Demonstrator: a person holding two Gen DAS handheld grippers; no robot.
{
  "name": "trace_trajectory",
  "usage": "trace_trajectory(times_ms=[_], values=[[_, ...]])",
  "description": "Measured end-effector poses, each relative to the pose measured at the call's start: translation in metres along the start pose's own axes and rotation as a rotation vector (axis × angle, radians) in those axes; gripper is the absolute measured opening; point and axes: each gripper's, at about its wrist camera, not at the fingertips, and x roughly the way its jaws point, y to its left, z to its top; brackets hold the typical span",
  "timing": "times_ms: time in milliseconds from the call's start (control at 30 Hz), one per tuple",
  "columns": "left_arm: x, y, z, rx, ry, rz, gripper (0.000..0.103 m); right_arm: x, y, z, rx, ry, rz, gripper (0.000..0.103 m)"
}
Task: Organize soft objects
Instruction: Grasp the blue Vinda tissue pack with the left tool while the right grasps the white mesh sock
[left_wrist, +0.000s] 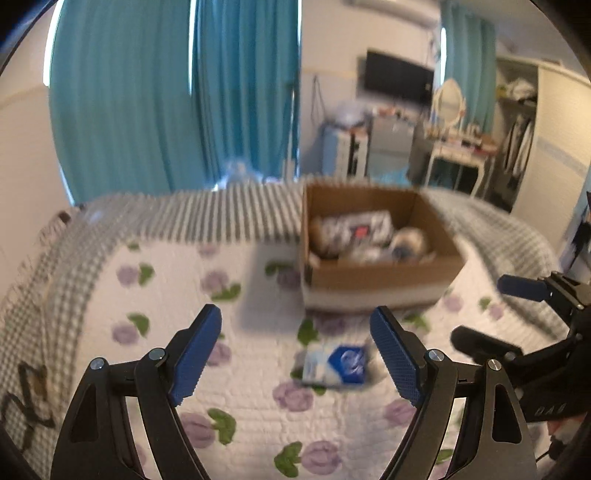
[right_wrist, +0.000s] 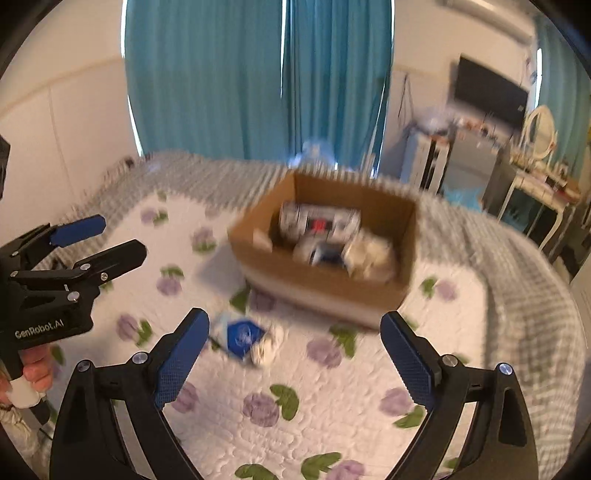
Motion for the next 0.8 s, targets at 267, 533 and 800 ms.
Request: trace_trajectory(times_ms=[267, 533, 800], values=[[0.070, 0.015, -0.039, 0.013, 0.093, 0.012, 0.084, 0.102, 0.015, -0.031, -0.056, 0.160, 0.038, 0.077], [0.089, 0.013, -0.048, 0.019, 0.130, -0.006, 0.084, 0.134, 0.004, -0.039, -0.036, 0.199, 0.092, 0.032], [0.092, -0.013, -0.070, 0.078, 0.196, -0.062, 0.084, 0.095, -0.017, -0.039, 0.026, 0.140, 0.088, 0.031]])
